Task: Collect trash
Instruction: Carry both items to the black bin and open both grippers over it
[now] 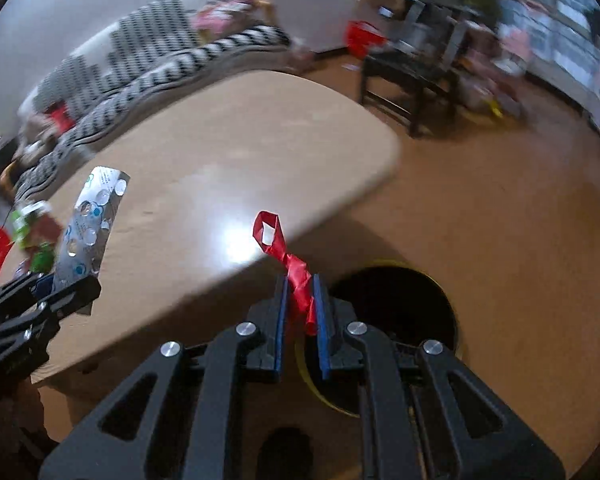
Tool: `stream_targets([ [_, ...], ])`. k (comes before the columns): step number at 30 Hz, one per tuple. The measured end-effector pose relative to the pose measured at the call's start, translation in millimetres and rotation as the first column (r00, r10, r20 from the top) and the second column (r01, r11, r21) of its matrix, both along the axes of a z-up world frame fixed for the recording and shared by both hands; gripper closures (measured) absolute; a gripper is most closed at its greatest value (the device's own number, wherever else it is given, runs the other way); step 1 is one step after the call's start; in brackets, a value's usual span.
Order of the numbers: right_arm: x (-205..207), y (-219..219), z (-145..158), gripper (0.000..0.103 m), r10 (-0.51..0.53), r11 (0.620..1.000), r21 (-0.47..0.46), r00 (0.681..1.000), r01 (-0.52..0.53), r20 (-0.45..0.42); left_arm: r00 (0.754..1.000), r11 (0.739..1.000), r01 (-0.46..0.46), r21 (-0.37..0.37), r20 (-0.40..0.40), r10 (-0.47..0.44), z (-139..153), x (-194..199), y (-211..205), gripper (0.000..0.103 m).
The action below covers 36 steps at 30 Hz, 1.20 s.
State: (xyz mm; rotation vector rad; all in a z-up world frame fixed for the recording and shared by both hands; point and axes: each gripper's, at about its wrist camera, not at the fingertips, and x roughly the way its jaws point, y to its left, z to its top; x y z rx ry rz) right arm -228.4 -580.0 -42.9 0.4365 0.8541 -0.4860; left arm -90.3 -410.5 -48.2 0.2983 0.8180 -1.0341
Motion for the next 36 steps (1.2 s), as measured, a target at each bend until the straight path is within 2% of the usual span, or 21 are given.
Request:
stream_targets([
  [6, -44.5, -49.3, -27.1, 0.09, -0.13, 0.989, 0.06, 0.989, 0.134, -0.063, 0.989, 0.992, 0.118, 0.043, -0.092, -0.113, -36.8, -39.1, -69.5, 0.07],
  [10, -59.8, -65.4, -39.9, 0.089, -0.161, 0.981, 0.092, 0.983, 0.17, -0.093, 0.979, 0.982, 0.173, 0.08, -0.127, -0.162, -59.1, -51.9, -101.1, 0.07],
  [14, -63.3, -78.3, -49.0, 0.09, -0.169, 0.972, 0.146, 0.981, 0.181, -0.096, 0.973, 0.974, 0.192, 0.118, -0.151, -0.174, -76.0, -47.6, -119.8, 0.07],
  [29, -54.7, -82.0, -52.6, 0.09, -0.171, 0.971, 0.15, 0.979, 0.187, -0.11, 0.966, 0.963, 0.219, 0.157, -0.176, -0.191, -94.8, -41.6, -144.1, 0.069],
  [30, -54.9, -82.9, -52.6, 0.089, -0.173, 0.97, 0.152, 0.979, 0.189, -0.11, 0.966, 0.963, 0.22, 0.157, -0.172, -0.193, -95.9, -43.0, -145.5, 0.066],
  [32, -54.7, -85.4, -53.9, 0.089, -0.182, 0.967, 0.158, 0.976, 0.199, -0.119, 0.967, 0.961, 0.224, 0.164, -0.162, -0.198, -97.8, -45.0, -148.3, 0.045],
  [33, -54.8, -85.7, -54.8, 0.086, -0.184, 0.966, 0.159, 0.975, 0.203, -0.122, 0.968, 0.961, 0.222, 0.163, -0.153, -0.197, -98.6, -45.4, -148.9, 0.036],
  [34, -54.9, -86.1, -55.7, 0.076, -0.187, 0.965, 0.159, 0.974, 0.206, -0.125, 0.97, 0.961, 0.221, 0.166, -0.143, -0.198, -99.0, -46.3, -149.6, 0.035],
  [35, -54.9, -85.9, -55.7, 0.058, -0.189, 0.965, 0.158, 0.974, 0.208, -0.125, 0.97, 0.959, 0.224, 0.173, -0.139, -0.201, -99.7, -47.2, -150.7, 0.035],
  [36, -54.9, -85.5, -54.6, 0.05, -0.192, 0.966, 0.151, 0.974, 0.209, -0.122, 0.969, 0.957, 0.227, 0.179, -0.136, -0.204, -99.9, -47.8, -151.5, 0.034],
])
